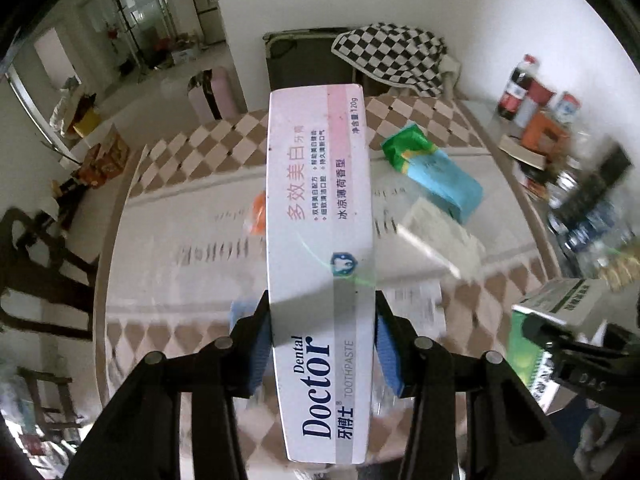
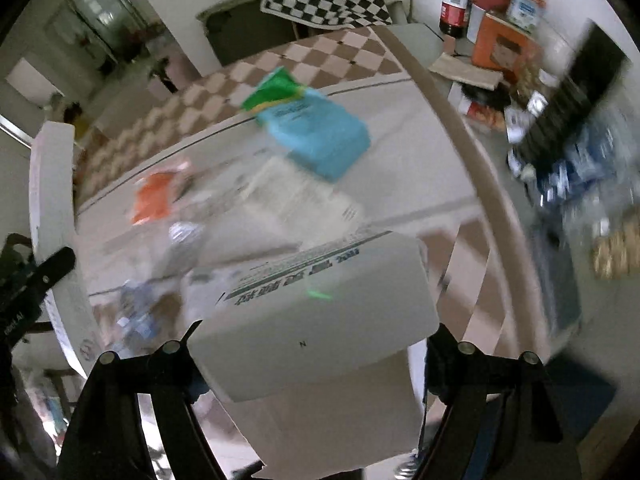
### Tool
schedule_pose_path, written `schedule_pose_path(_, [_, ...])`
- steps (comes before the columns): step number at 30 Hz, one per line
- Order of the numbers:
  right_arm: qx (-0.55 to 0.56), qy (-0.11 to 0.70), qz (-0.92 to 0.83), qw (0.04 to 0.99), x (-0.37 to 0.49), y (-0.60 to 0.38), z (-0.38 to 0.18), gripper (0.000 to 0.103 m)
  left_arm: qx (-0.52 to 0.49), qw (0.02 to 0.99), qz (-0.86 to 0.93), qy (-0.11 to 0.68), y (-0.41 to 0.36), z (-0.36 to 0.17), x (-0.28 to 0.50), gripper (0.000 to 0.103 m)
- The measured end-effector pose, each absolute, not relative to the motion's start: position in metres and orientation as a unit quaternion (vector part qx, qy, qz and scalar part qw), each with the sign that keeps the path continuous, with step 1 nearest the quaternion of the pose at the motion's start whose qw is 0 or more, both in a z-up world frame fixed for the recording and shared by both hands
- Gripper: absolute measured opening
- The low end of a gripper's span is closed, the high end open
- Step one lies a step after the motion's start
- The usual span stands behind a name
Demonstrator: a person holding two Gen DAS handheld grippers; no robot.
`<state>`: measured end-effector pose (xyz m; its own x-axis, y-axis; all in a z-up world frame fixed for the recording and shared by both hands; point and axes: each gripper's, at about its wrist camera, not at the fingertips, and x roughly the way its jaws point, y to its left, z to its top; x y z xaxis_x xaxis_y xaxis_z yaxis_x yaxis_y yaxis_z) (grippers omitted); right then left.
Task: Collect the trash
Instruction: 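Carry both boxes over the white bin and open both tools to drop them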
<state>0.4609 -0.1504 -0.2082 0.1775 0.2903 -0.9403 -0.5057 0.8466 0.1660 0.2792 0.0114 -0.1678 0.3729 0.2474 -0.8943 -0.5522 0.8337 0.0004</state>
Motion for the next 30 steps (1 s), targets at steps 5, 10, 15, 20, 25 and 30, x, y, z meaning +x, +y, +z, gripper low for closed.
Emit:
schedule_pose_path(5, [-0.040, 0.602, 0.261, 0.753, 0.341, -0.184, -0.210, 0.082, -0.174, 0.815, 0.214, 0.509, -0.020, -0.173, 0.182, 0.042])
schedule_pose_path(10, [-0.014, 0.657, 0.256, 0.709, 0.243, -0.222, -0.258, 0.082, -0.216, 0.782, 0.194, 0.551, -0.053, -0.215, 0.101, 0.042])
schedule_pose_path(15, [-0.028, 0.725, 0.229, 0.649, 0.171, -0.250, -0.339, 0.082, -0.265, 0.717, 0.190, 0.616, -0.078, -0.307, 0.051, 0.042])
schedule_pose_path(20, [-0.045, 0.764, 0.211, 0.608, 0.137, -0.258, -0.439, 0.082, -0.315, 0.657, 0.190, 0.658, -0.078, -0.431, 0.054, 0.042])
schedule_pose_path(25, [-0.063, 0.777, 0.206, 0.591, 0.128, -0.243, -0.547, 0.082, -0.359, 0.610, 0.173, 0.685, -0.068, -0.578, 0.072, 0.043])
schedule_pose_path(30, [-0.061, 0.793, 0.197, 0.574, 0.129, -0.223, -0.653, 0.082, -0.401, 0.551, 0.137, 0.719, -0.065, -0.709, 0.084, 0.045])
